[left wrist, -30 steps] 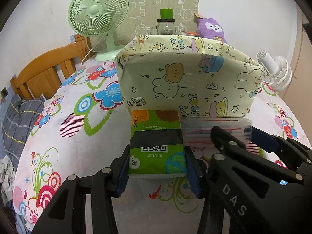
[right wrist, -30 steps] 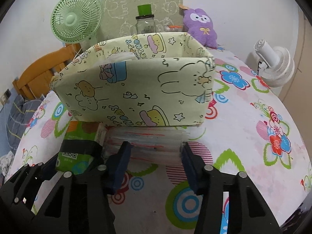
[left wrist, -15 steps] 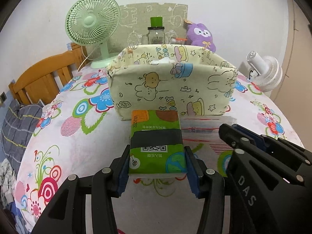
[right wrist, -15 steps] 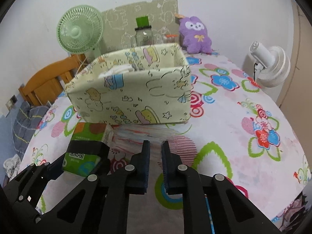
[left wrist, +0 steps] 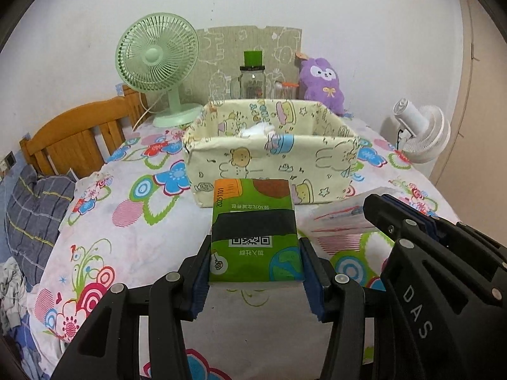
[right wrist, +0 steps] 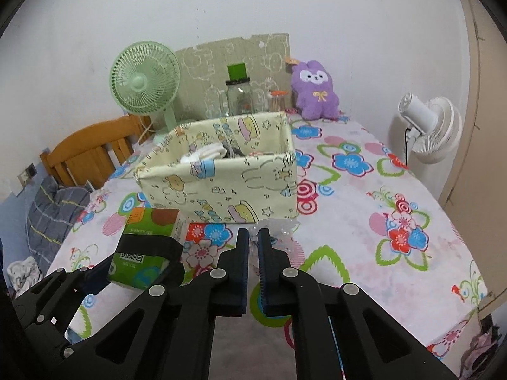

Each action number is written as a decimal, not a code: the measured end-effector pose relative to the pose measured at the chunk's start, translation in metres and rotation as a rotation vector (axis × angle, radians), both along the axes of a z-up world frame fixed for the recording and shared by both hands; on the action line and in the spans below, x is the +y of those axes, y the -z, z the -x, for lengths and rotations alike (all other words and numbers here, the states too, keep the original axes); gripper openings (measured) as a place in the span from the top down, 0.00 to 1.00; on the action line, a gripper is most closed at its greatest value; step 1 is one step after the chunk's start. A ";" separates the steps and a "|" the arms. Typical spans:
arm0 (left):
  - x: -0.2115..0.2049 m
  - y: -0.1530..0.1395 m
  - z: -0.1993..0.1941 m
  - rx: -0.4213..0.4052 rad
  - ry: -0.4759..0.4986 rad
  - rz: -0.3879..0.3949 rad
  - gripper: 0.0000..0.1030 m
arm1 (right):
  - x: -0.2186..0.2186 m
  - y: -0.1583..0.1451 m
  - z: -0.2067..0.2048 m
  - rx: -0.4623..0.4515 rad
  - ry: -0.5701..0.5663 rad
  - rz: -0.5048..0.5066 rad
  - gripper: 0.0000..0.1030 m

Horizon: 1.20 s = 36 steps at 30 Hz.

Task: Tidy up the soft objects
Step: 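Lift and carry the tissue pack and plastic bag over the box with both tools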

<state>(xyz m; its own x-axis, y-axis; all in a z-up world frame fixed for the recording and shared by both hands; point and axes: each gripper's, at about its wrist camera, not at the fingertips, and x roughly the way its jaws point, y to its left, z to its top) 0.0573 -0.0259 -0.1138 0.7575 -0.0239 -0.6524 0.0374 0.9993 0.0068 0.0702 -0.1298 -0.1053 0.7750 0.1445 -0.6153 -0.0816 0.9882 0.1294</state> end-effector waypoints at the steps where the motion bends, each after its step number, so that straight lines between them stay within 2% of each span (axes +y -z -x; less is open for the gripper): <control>1: 0.000 -0.001 0.001 -0.003 0.000 0.001 0.49 | 0.000 -0.002 0.001 -0.004 0.000 0.002 0.92; 11: 0.002 -0.023 0.004 -0.041 0.002 0.018 0.49 | 0.000 -0.025 0.007 -0.056 0.001 0.013 0.92; 23: 0.002 -0.063 0.008 -0.139 0.004 0.029 0.49 | 0.002 -0.071 0.011 -0.147 0.012 0.041 0.92; 36: 0.007 -0.098 0.007 -0.230 -0.002 0.034 0.49 | 0.005 -0.108 0.010 -0.232 0.001 0.053 0.92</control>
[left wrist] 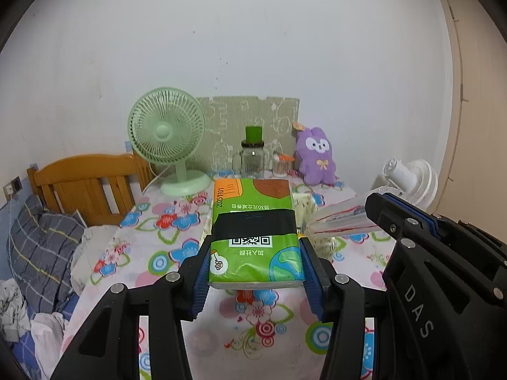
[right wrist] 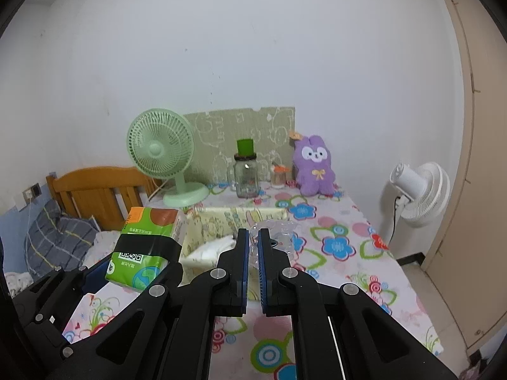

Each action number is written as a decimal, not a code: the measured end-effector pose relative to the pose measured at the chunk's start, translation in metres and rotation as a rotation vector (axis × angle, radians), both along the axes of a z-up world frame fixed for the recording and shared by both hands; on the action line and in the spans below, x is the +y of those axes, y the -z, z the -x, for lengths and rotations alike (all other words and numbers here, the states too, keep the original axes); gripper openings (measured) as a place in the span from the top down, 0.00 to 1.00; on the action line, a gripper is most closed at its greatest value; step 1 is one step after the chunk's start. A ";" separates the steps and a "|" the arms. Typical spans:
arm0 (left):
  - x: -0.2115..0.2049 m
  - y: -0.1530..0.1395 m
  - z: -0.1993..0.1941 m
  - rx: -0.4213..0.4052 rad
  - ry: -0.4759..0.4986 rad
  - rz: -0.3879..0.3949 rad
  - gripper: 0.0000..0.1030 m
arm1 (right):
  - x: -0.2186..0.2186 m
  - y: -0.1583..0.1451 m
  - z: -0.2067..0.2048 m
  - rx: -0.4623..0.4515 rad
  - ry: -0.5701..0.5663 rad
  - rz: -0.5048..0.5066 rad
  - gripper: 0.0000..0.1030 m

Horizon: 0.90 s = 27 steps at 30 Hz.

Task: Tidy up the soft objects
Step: 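Lift and carry the tissue pack and plastic bag over the box with both tools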

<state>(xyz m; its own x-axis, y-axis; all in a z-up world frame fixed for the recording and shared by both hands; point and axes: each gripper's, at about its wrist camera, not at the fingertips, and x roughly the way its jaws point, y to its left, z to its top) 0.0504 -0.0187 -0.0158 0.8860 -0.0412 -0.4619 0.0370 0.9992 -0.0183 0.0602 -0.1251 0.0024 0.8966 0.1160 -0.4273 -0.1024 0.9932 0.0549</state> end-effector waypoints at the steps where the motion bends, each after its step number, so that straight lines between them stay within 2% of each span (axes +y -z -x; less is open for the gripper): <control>1: -0.001 -0.002 0.000 -0.005 0.000 0.001 0.49 | 0.000 -0.002 0.000 -0.006 0.000 0.002 0.92; 14: 0.000 -0.017 -0.016 -0.041 0.021 0.008 0.49 | 0.002 -0.020 -0.012 -0.047 0.018 0.014 0.92; 27: 0.003 -0.012 -0.051 -0.024 0.022 0.007 0.49 | 0.006 -0.013 -0.052 -0.024 0.020 0.013 0.92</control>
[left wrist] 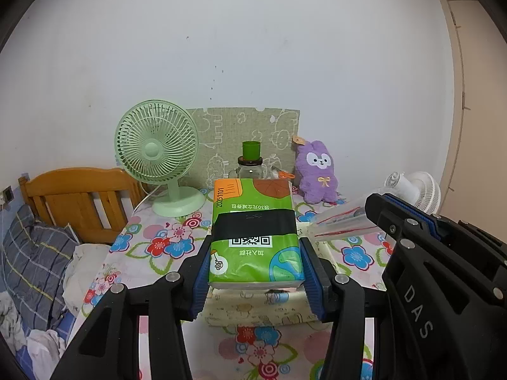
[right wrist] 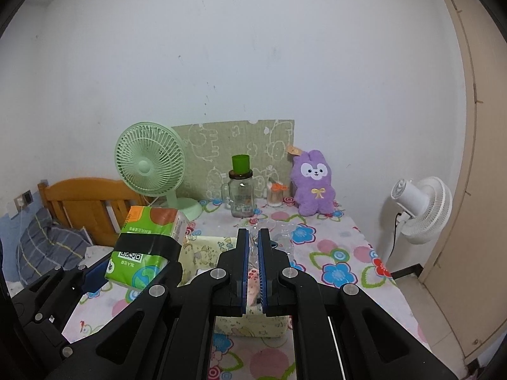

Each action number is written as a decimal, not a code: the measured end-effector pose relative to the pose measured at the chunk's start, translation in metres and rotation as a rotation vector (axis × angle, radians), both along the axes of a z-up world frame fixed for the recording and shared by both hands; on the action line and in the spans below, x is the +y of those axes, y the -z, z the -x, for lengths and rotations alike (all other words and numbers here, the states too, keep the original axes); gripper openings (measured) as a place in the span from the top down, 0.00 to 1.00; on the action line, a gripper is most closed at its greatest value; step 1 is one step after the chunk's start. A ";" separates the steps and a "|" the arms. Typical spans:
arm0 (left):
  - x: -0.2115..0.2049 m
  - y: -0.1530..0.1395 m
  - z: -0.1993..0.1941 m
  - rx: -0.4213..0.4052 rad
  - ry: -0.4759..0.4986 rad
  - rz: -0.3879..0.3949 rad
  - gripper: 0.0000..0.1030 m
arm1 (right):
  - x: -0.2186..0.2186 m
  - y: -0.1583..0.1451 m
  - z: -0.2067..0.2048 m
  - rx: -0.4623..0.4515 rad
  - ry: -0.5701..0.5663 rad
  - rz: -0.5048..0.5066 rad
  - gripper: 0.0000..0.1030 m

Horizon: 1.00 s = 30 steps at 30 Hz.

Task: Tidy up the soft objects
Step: 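Lift and carry the tissue pack and plastic bag over the box with both tools, then lower both tools into the box and open them to drop the items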

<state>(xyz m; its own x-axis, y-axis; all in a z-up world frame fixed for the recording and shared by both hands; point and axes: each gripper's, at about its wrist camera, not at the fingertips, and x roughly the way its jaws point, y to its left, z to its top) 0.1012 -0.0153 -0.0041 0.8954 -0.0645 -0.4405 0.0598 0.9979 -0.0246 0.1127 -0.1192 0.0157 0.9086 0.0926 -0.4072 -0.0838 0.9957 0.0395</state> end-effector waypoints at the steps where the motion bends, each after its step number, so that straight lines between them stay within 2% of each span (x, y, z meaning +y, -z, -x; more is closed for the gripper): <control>1: 0.000 0.001 -0.004 0.002 0.000 -0.001 0.49 | 0.000 0.001 -0.004 0.002 -0.001 -0.002 0.92; 11: 0.004 0.013 -0.043 0.046 -0.006 -0.004 0.49 | 0.004 0.017 -0.046 0.043 -0.002 0.004 0.92; 30: 0.019 0.060 -0.104 0.183 -0.039 0.008 0.49 | 0.021 0.063 -0.113 0.154 -0.035 0.003 0.92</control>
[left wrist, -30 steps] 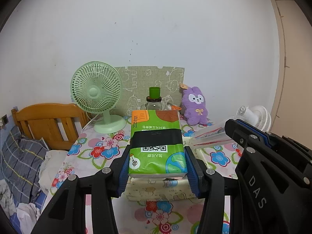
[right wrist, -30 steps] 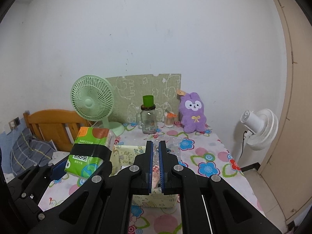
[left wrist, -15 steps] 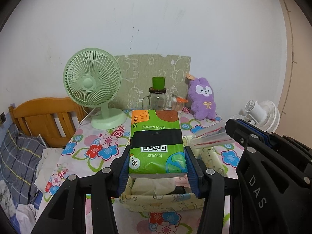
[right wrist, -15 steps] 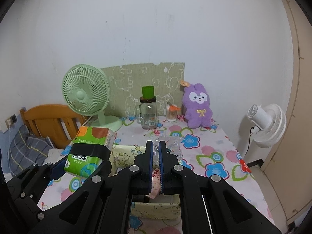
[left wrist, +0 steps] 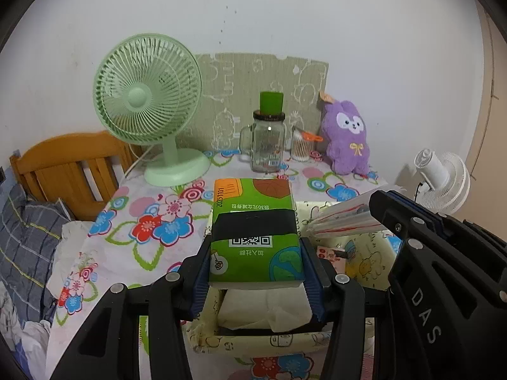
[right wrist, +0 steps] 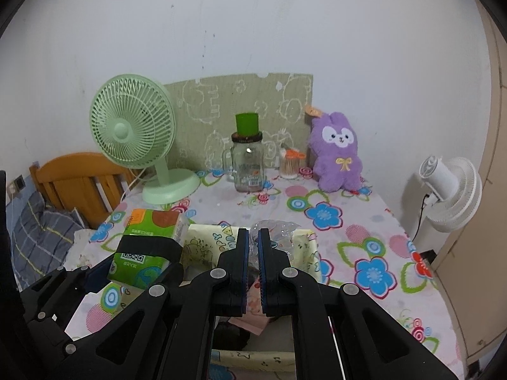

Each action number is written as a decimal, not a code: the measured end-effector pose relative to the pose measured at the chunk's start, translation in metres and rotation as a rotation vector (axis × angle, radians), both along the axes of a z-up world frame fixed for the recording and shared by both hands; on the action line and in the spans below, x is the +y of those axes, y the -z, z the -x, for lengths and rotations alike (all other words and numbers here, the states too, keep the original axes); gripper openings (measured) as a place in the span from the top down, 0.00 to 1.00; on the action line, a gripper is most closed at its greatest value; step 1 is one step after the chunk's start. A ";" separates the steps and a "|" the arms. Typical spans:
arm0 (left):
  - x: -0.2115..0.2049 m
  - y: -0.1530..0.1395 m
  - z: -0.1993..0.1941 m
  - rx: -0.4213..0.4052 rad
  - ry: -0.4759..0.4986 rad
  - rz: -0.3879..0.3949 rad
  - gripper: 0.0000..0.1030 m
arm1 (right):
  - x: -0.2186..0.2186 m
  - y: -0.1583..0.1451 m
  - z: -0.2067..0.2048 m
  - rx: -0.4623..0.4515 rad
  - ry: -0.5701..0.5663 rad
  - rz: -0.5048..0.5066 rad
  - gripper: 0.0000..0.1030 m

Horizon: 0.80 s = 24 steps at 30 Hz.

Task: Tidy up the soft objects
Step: 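Lower both tools into the box and open them to drop the items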

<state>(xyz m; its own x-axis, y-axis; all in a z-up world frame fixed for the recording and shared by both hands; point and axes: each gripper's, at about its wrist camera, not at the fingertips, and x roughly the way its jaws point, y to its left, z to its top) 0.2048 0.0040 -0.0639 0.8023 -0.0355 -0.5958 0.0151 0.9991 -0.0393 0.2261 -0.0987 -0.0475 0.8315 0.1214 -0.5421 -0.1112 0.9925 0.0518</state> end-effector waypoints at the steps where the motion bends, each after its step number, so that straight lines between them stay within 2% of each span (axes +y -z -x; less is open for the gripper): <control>1: 0.000 0.002 -0.003 0.006 0.000 0.000 0.49 | 0.000 0.002 -0.002 0.006 -0.001 -0.002 0.92; 5: -0.001 0.011 -0.013 0.034 0.012 0.007 0.45 | 0.000 0.012 -0.012 0.028 0.000 -0.005 0.92; 8: -0.002 0.015 -0.018 0.045 0.001 -0.005 0.25 | -0.001 0.018 -0.018 0.044 0.000 -0.010 0.92; 13: -0.003 0.020 -0.025 0.072 0.013 -0.008 0.22 | -0.002 0.023 -0.024 0.057 -0.003 -0.012 0.92; 24: -0.010 0.024 -0.020 0.106 0.017 -0.051 0.18 | -0.012 0.038 -0.024 0.133 -0.022 -0.115 0.90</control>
